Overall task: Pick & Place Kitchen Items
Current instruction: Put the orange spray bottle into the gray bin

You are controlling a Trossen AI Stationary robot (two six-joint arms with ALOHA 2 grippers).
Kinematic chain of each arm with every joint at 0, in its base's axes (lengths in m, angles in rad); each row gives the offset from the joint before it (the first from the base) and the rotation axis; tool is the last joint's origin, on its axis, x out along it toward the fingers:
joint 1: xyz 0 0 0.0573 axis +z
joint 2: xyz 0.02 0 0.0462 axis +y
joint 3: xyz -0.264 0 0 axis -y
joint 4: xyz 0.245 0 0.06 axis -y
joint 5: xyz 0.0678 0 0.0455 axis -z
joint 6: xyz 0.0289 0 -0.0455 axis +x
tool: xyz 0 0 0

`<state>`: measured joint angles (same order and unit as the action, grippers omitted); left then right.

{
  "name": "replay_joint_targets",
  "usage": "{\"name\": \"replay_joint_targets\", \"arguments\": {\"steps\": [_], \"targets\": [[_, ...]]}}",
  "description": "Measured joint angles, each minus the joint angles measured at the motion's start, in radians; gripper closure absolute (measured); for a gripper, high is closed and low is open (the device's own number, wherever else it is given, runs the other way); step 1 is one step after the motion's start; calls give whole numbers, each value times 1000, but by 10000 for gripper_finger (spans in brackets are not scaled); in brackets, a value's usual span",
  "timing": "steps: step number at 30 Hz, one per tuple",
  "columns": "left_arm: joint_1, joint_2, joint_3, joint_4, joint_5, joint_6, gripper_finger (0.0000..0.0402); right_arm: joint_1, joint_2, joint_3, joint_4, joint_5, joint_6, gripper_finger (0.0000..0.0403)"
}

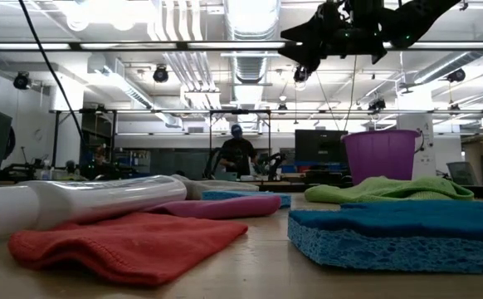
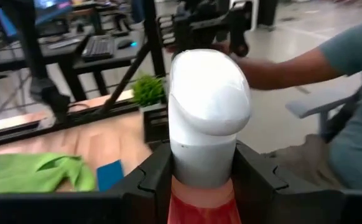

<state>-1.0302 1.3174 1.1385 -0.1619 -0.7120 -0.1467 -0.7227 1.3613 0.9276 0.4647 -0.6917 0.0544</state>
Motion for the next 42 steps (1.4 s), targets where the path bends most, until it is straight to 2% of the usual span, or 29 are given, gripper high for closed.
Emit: {"name": "replay_joint_targets", "arguments": {"steps": [7, 12, 28, 30, 34, 36, 38, 42], "targets": [[0, 51, -2, -98, -53, -122, 279, 0, 0, 0, -30, 3, 3, 65], [-3, 58, -47, -88, -82, -154, 279, 0, 0, 0, -44, 3, 2, 65], [-21, 28, -213, -30, -88, -229, 278, 1, 0, 0, -55, 3, 2, 65], [-22, 24, -216, -31, -85, -227, 250, 1, 0, 0, -55, 3, 2, 65], [-22, 20, -217, -42, -81, -217, 159, 1, 0, 0, -55, 3, 3, 65], [-22, 20, -217, -43, -81, -211, 128, 1, 0, 0, -55, 3, 3, 65], [-22, 19, -217, -42, -82, -210, 110, 1, 0, 0, -56, 3, 3, 65], [-22, -1, -217, -41, -88, -209, 102, 1, 0, 0, -55, 3, 6, 65]]}}
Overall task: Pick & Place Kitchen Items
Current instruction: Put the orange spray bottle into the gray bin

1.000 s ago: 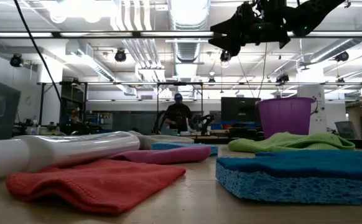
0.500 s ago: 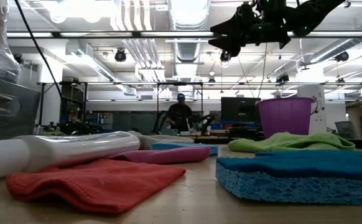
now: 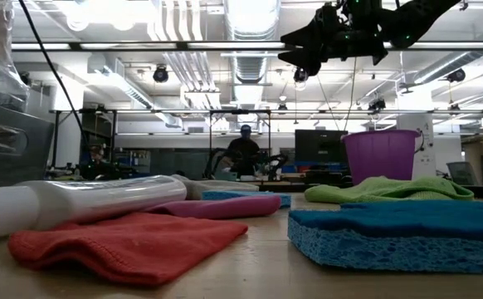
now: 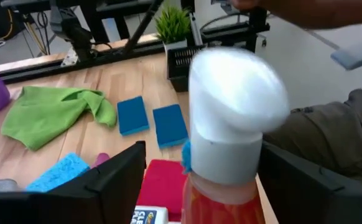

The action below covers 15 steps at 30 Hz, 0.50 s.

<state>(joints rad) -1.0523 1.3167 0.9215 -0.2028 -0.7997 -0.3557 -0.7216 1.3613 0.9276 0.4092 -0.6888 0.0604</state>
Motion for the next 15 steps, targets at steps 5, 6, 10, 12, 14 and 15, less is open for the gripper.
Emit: {"name": "replay_joint_targets", "arguments": {"steps": [5, 6, 10, 12, 14, 15], "targets": [[-6, -44, 0, 0, -39, 11, 101, 0, 0, 0, 0, 0, 0, 65], [-9, -52, 0, 1, -52, 15, 100, 1, 0, 0, -2, 0, 0, 65], [-15, -62, 0, 2, -77, 32, 100, 4, 2, 0, -5, 0, 0, 65], [-16, -62, 0, 2, -80, 35, 100, 4, 6, 0, -7, 0, 0, 65], [-16, -62, 0, 2, -80, 40, 100, 6, 13, 0, -10, 0, 0, 65], [-16, -62, 0, 2, -80, 45, 100, 7, 17, 0, -9, 0, -2, 65]]}}
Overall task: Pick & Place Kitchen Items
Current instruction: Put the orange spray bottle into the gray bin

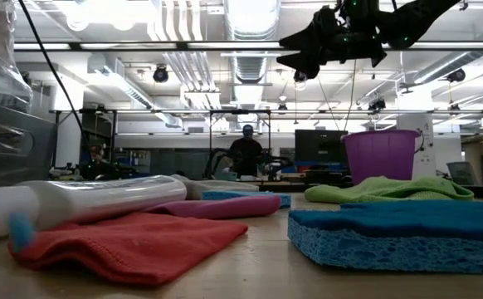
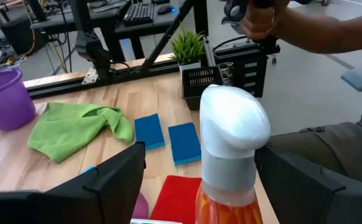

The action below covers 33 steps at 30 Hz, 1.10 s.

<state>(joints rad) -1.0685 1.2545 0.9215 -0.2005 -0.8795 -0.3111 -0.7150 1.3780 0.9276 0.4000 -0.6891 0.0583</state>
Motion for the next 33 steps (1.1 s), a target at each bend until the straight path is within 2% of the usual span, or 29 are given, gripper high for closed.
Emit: {"name": "replay_joint_targets", "arguments": {"steps": [13, 18, 25, 29, 33], "targets": [[-2, 0, 0, 2, 19, 0, 99, 12, 48, 0, 3, 0, 15, 65], [-2, 0, 0, 2, 14, 0, 99, 75, 53, 0, 4, 1, 21, 65], [-1, -3, 0, 28, 13, 8, 99, 172, 53, 0, 21, 62, -9, 65], [1, -3, 0, 33, 31, 16, 99, 188, 53, 0, 26, 84, -13, 65], [6, -3, 0, 39, 95, 15, 99, 190, 53, 0, 26, 88, -13, 65]]}}
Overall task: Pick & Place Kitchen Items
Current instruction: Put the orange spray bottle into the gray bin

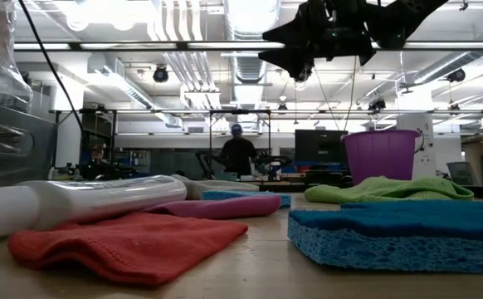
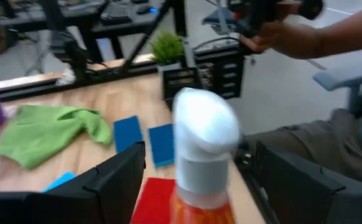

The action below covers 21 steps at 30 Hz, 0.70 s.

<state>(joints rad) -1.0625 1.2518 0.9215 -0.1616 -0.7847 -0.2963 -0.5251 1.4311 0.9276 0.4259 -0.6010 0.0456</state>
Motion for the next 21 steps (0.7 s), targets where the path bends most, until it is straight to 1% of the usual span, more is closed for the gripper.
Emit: {"name": "replay_joint_targets", "arguments": {"steps": [2, 8, 14, 17, 21], "targets": [[1, 0, 0, 0, 18, -3, 99, 0, 0, 0, 0, 2, 0, 65], [17, 0, 0, 0, 21, -3, 98, 0, 0, 0, 3, 10, 0, 65], [55, 1, -13, 6, 69, -14, 98, 0, 0, 0, 13, 11, -1, 65], [69, 1, -22, 19, 90, -14, 98, 0, 0, 0, 14, 15, -1, 65], [92, 1, -49, 76, 104, 9, 98, 0, 0, 0, 16, 21, -7, 65]]}}
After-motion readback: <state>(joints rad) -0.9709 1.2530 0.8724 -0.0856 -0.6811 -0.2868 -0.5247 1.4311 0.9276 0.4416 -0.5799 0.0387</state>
